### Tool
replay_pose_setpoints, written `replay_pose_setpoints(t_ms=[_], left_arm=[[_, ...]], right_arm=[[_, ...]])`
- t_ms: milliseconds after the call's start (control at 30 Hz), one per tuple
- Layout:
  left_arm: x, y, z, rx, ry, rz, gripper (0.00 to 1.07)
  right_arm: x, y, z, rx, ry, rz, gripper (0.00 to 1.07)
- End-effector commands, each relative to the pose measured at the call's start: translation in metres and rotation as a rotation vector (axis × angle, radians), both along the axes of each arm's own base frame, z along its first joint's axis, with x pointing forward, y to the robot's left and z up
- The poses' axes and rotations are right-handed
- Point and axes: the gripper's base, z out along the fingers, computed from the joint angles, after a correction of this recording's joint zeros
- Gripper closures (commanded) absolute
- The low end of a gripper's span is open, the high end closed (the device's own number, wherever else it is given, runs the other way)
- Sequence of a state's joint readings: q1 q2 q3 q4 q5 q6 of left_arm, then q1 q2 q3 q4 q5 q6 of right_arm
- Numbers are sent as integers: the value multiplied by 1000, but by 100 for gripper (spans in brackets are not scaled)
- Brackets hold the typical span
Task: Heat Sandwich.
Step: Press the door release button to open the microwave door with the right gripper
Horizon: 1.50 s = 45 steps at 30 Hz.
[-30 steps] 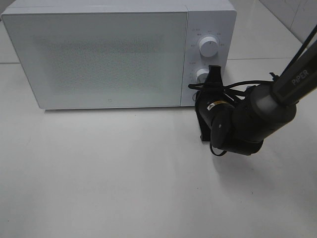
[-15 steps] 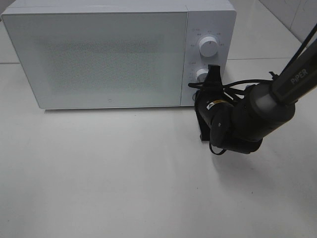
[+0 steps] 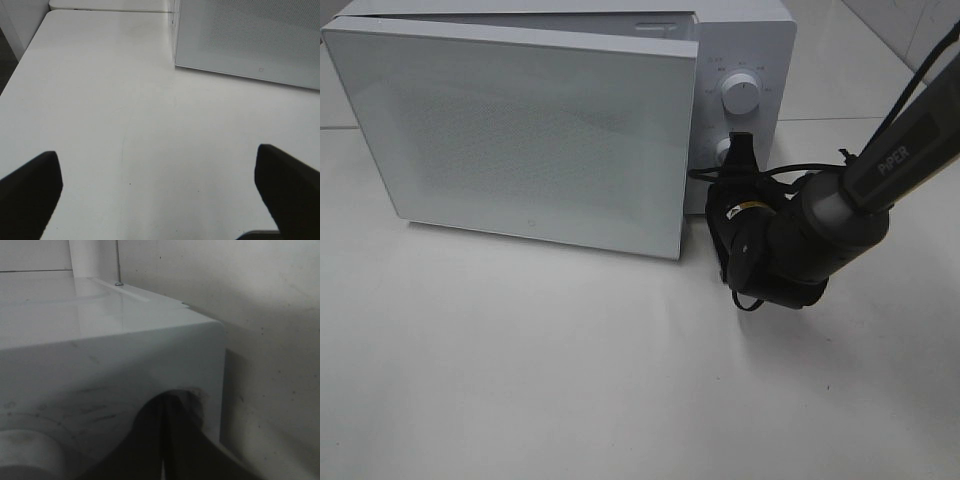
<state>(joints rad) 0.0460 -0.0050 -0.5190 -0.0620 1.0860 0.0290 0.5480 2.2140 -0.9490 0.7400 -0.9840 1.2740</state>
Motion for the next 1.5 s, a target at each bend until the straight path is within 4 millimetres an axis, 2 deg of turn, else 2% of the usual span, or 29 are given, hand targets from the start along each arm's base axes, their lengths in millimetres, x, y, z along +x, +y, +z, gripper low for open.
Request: replay_pose_setpoints(t_ms=[33,433,567,867,1133,1500], left_arm=[[0,0,0,-3,-14,4,9],[0,0,0,-3,-14,4,9],[0,0,0,-3,-14,4,9],[0,0,0,-3,-14,4,9],[0,0,0,-3,-14,4,9],[0,0,0,-3,-14,4,9]], right_arm=[[36,-10,47,-36,-374,-59,107],[36,-6,47,-40,-348,-33,107],[36,-4,44,-27,-280,-3,107],[18,-10,47,-20,-174,26,107],[-8,2,32,32,-52,53,107],[-32,0,31,30,48,94,107]])
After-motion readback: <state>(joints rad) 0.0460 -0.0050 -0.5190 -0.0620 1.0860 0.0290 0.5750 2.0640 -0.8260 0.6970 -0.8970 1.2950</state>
